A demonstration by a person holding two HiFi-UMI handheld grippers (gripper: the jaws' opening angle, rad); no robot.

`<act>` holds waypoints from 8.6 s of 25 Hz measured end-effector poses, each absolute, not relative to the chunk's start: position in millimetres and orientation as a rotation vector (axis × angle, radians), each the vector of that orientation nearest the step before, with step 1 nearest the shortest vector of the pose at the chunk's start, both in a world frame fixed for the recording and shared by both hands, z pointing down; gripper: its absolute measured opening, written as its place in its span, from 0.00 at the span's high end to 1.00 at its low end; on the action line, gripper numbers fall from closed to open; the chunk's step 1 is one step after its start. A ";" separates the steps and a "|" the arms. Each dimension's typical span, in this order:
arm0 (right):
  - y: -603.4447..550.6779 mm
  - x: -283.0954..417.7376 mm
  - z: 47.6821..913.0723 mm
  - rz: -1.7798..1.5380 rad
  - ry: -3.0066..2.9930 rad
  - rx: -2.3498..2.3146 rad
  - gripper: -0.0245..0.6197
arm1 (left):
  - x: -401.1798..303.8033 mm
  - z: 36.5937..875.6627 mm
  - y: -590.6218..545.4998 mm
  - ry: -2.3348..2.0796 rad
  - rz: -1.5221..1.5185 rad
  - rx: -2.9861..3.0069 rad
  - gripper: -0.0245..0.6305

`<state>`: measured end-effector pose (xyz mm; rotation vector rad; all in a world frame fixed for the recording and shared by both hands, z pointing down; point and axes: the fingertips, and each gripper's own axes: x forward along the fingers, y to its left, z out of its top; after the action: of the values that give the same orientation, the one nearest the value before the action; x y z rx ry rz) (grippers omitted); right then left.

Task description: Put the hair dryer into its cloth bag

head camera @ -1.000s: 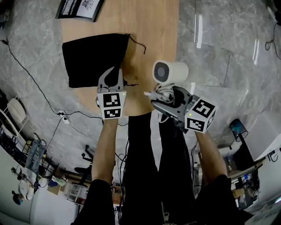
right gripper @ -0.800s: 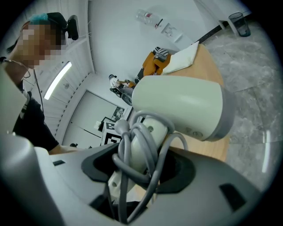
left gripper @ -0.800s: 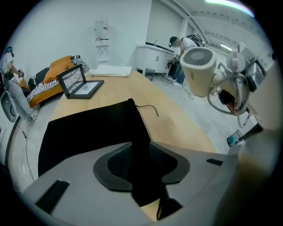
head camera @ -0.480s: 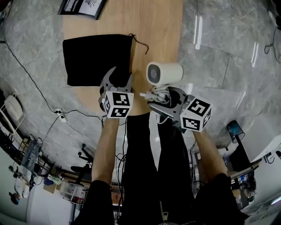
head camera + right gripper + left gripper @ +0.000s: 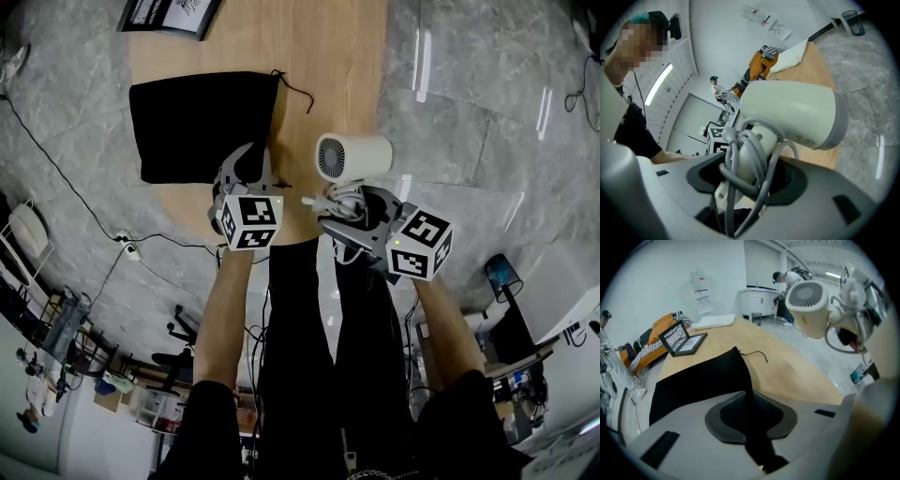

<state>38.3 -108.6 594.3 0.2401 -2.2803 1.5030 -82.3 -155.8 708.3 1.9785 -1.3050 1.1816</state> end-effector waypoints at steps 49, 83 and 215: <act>-86.8 -12.3 667.3 0.627 -1.748 -0.757 0.58 | -121.4 613.4 -149.1 -1.333 0.554 2.036 0.92; -109.6 -81.2 690.4 0.521 -1.812 -0.617 0.59 | -98.5 617.6 -119.6 -1.190 0.583 2.108 0.92; -144.4 26.2 602.3 0.624 -2.271 0.489 0.94 | -81.1 689.4 -132.9 -1.139 0.941 1.900 0.70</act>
<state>26.2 -144.4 602.3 0.4886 -2.2708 0.6244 -81.1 -132.9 689.4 1.8998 -1.1393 0.9413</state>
